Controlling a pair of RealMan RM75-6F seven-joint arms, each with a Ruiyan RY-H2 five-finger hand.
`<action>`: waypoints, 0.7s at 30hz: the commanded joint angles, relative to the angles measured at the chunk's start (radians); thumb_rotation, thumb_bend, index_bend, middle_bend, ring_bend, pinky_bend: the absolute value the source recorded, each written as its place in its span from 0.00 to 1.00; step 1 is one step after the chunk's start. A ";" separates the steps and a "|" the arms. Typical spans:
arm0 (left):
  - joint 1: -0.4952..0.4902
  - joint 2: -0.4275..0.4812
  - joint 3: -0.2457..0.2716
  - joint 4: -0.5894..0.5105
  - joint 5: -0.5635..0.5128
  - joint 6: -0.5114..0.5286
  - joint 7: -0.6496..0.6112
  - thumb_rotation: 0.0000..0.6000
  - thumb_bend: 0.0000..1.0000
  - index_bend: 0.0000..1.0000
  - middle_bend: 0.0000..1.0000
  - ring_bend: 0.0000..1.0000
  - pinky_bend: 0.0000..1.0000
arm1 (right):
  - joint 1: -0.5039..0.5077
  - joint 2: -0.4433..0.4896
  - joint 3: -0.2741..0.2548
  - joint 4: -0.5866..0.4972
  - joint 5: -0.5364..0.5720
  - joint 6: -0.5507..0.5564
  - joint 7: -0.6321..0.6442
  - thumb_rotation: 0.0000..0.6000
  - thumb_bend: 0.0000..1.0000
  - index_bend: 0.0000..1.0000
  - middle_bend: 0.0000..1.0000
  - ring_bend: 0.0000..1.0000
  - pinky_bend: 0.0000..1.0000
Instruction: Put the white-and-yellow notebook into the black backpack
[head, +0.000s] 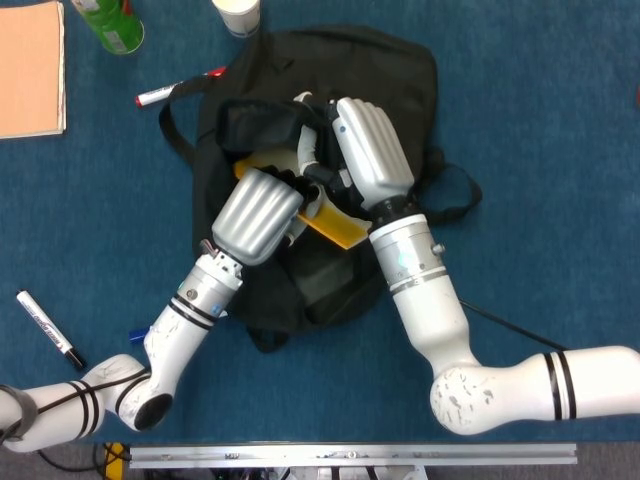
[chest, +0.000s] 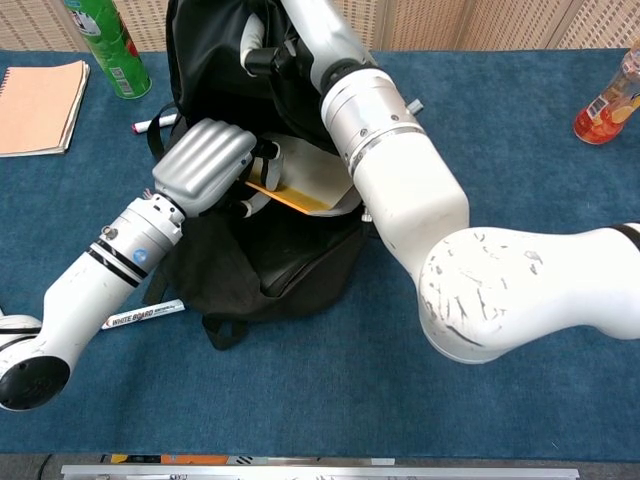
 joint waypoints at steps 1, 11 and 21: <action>-0.003 -0.007 -0.024 -0.020 -0.060 -0.033 0.053 1.00 0.27 0.54 0.54 0.53 0.62 | 0.000 0.000 -0.002 0.000 -0.001 0.002 -0.001 1.00 0.73 0.59 0.53 0.48 0.78; 0.024 0.064 -0.021 -0.147 -0.150 -0.062 0.130 1.00 0.14 0.22 0.22 0.23 0.41 | -0.007 0.012 -0.010 0.004 -0.002 0.002 -0.002 1.00 0.73 0.59 0.53 0.48 0.78; 0.048 0.084 -0.007 -0.267 -0.194 -0.038 0.224 1.00 0.13 0.10 0.15 0.15 0.34 | -0.021 0.034 -0.025 -0.020 -0.018 0.006 -0.007 1.00 0.73 0.59 0.53 0.48 0.78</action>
